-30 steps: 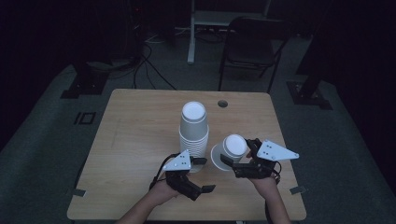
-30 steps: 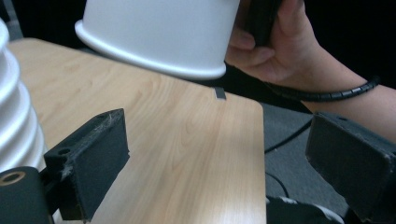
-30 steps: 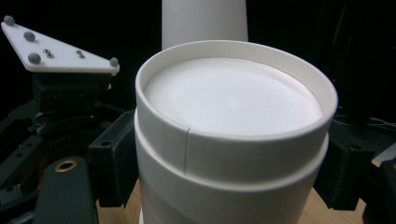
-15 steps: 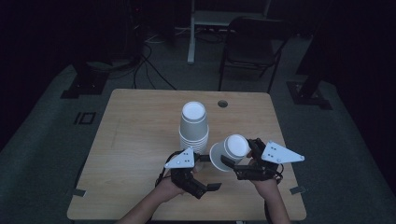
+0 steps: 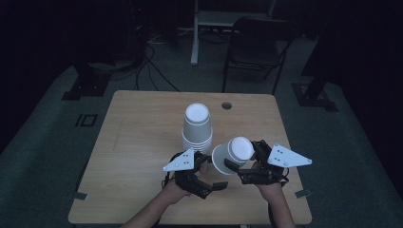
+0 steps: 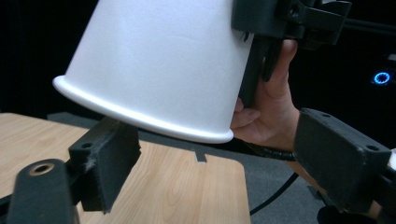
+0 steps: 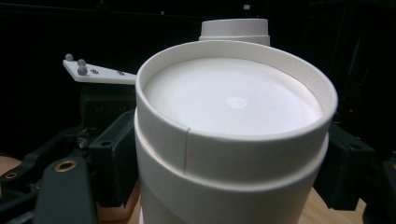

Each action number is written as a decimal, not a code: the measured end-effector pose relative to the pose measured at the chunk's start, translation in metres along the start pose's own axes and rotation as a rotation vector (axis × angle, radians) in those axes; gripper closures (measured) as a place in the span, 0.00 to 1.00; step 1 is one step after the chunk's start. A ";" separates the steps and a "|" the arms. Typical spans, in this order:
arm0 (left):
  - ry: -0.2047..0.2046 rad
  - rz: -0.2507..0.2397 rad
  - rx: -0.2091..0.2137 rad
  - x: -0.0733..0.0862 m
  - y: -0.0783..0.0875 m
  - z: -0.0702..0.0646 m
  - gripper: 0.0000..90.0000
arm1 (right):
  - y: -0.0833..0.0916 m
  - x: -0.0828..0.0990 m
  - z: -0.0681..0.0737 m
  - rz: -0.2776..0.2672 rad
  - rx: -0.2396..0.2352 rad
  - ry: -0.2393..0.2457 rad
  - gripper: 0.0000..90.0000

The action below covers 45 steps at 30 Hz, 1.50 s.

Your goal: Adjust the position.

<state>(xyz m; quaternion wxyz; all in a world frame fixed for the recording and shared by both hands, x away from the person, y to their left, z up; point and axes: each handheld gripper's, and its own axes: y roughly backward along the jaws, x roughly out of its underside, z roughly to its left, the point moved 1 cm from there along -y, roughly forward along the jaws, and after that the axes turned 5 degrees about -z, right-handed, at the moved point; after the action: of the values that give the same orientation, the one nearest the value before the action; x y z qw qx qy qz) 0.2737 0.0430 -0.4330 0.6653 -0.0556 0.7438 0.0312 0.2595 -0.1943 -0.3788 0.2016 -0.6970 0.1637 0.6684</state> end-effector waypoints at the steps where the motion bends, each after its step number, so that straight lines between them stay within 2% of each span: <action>1: -0.018 -0.015 -0.013 0.000 0.000 0.000 0.18 | 0.000 0.000 0.000 0.001 0.000 -0.001 0.24; 4: -0.065 -0.036 -0.041 0.000 0.001 -0.002 0.36 | -0.001 0.000 0.001 0.001 -0.006 0.002 0.24; 8: -0.078 -0.034 -0.014 0.000 0.001 -0.002 0.54 | -0.001 -0.001 0.001 -0.011 -0.013 0.000 0.24; 9: -0.085 -0.025 -0.006 0.001 0.002 -0.003 0.54 | 0.000 -0.002 0.001 -0.012 -0.014 -0.002 0.24; 10: -0.079 -0.026 0.002 0.001 0.002 -0.002 0.62 | 0.000 -0.003 0.002 -0.013 -0.017 -0.003 0.24; 13: -0.060 -0.038 0.013 0.001 0.003 -0.001 0.73 | 0.001 -0.003 0.002 -0.019 -0.024 -0.004 0.24; 15: -0.052 -0.046 0.025 0.001 0.003 0.000 0.75 | 0.001 -0.003 0.003 -0.023 -0.027 -0.009 0.24; 19: -0.051 -0.052 0.063 0.002 0.005 -0.001 0.89 | 0.001 -0.005 0.003 -0.033 -0.040 -0.011 0.23; 22: -0.039 -0.055 0.094 0.003 0.007 0.000 0.94 | 0.002 -0.005 0.003 -0.032 -0.061 -0.016 0.23; 26: -0.053 -0.044 0.108 0.004 0.010 0.000 0.95 | 0.001 -0.006 0.004 -0.019 -0.072 -0.013 0.22; 32: -0.081 -0.007 0.095 0.002 0.013 0.000 0.95 | 0.000 -0.005 0.004 0.017 -0.092 -0.016 0.22; 38: -0.122 0.043 0.072 0.001 0.016 -0.001 0.95 | -0.001 -0.004 0.002 0.023 -0.097 -0.031 0.20; 39: -0.138 0.088 0.054 0.002 0.017 -0.001 0.95 | -0.001 -0.004 0.002 0.019 -0.099 -0.038 0.20; 40: -0.142 0.109 0.035 0.003 0.018 0.000 0.95 | 0.000 -0.005 0.000 0.026 -0.086 -0.042 0.18; 41: -0.120 0.128 0.048 0.004 0.018 0.002 0.95 | 0.000 -0.005 -0.001 0.026 -0.088 -0.050 0.18; 45: -0.114 0.183 0.025 0.008 0.020 0.005 0.95 | 0.003 -0.004 -0.004 0.035 -0.069 -0.054 0.18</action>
<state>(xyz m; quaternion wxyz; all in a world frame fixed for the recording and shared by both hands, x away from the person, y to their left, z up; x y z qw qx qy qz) 0.2749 0.0634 -0.4424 0.7016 0.0226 0.7071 0.0856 0.2615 -0.1988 -0.3745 0.1701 -0.6822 0.1472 0.6957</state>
